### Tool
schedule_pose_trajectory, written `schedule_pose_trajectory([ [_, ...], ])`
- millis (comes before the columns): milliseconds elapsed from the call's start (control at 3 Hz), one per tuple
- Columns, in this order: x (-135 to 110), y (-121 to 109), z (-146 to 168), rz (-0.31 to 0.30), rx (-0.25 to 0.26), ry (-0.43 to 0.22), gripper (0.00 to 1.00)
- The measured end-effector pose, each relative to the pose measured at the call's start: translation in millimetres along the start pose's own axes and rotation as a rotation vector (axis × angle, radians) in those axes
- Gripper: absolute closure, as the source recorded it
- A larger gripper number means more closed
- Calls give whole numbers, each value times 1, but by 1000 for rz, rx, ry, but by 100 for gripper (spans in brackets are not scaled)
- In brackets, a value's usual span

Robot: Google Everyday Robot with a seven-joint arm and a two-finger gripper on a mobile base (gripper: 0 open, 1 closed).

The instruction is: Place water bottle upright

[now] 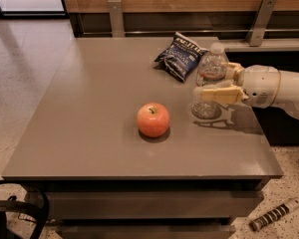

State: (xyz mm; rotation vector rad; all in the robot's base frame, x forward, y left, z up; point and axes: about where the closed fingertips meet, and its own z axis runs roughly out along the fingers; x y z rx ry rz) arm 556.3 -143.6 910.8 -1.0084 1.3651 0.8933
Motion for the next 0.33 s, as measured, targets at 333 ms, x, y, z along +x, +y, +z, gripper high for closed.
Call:
schedule_pose_trajectory([
  [333, 0, 1, 2, -1, -3, 0, 0],
])
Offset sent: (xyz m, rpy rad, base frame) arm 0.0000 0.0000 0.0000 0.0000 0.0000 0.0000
